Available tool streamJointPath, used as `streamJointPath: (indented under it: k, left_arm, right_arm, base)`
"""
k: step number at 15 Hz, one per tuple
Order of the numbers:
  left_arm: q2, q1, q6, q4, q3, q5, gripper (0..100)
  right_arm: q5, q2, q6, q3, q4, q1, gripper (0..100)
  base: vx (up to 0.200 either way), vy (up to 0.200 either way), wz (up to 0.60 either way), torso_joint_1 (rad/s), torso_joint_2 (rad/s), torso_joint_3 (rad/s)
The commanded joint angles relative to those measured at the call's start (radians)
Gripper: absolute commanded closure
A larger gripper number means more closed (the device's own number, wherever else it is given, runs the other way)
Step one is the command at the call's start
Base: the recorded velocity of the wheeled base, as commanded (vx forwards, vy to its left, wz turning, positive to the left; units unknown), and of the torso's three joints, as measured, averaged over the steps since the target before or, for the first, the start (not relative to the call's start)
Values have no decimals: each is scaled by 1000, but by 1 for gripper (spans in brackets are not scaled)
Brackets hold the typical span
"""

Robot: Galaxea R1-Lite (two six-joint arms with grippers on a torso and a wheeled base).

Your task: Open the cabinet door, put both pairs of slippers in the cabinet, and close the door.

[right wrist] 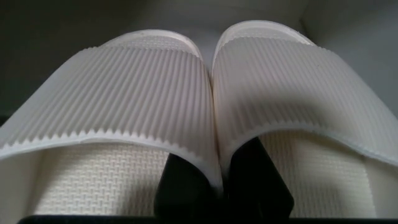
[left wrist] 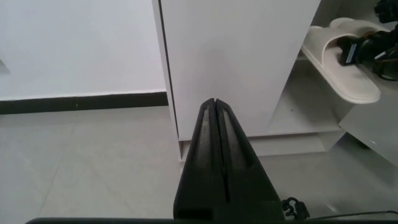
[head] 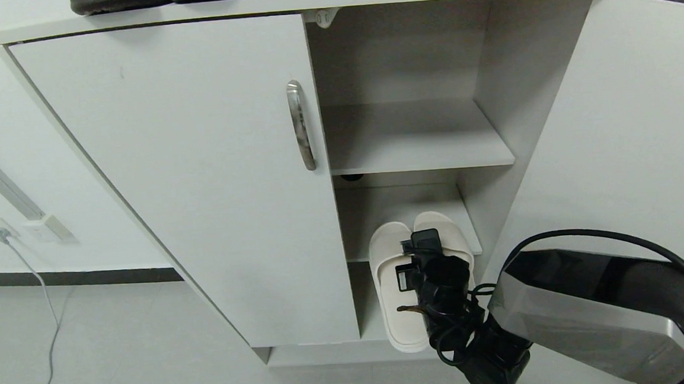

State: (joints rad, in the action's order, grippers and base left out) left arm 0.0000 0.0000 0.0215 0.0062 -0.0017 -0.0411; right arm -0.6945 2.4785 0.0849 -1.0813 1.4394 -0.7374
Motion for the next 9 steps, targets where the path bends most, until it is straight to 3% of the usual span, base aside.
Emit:
streamJointPath:
  k: [1,9]
  left_arm:
    - [2,0,0,0,0,0,100]
    - [2,0,0,0,0,1,100]
  right_arm:
    - [1,3,-4,-57,-50,10,100]
    - [53,51,-113,-298,-335,44,100]
  base:
    - [0,0,0,0,0,0]
    - [0,0,0,0,0,0]
